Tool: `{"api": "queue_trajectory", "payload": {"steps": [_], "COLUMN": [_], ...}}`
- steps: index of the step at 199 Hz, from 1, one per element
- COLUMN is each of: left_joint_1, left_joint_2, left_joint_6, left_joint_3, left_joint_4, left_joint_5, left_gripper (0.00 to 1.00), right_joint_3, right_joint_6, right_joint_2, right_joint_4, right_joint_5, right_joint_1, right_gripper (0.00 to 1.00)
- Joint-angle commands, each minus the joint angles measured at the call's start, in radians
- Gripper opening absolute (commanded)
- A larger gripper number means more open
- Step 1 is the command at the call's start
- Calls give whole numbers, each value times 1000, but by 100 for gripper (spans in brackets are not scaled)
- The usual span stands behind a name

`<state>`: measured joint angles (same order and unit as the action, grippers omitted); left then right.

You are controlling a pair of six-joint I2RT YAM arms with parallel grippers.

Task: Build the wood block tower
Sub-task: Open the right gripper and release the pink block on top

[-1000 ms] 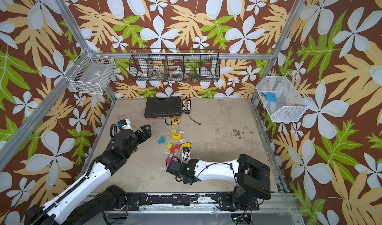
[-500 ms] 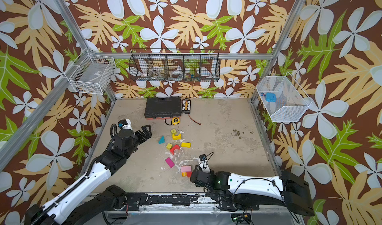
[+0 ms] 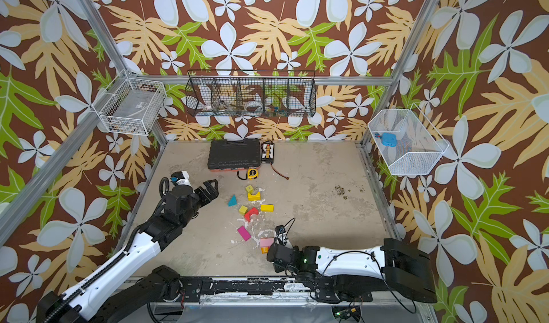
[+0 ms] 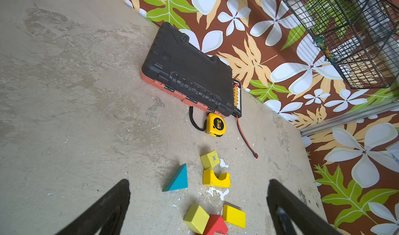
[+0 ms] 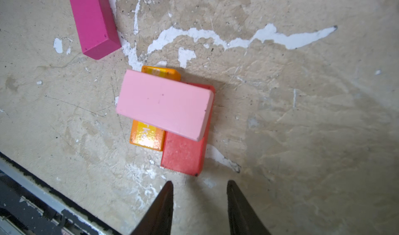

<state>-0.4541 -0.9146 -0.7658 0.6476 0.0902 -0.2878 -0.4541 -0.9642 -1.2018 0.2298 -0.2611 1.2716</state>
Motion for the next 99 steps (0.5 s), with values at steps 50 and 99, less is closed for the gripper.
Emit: {"api": "queue_trajectory", "payload": {"steps": [50, 99], "left_joint_1": [2, 2], "left_joint_2": [-4, -4], "left_joint_6": [-7, -7], "left_joint_3": [0, 0], "left_joint_4": [-25, -26], "left_joint_5": [-8, -11], "left_gripper": [100, 100], "right_joint_3": [16, -3], "right_joint_6": [13, 17], "right_joint_2": [4, -56], "right_joint_4": [-14, -19], "right_joint_5": [-6, -14], "right_joint_1": [0, 0], "right_gripper": [40, 37]}}
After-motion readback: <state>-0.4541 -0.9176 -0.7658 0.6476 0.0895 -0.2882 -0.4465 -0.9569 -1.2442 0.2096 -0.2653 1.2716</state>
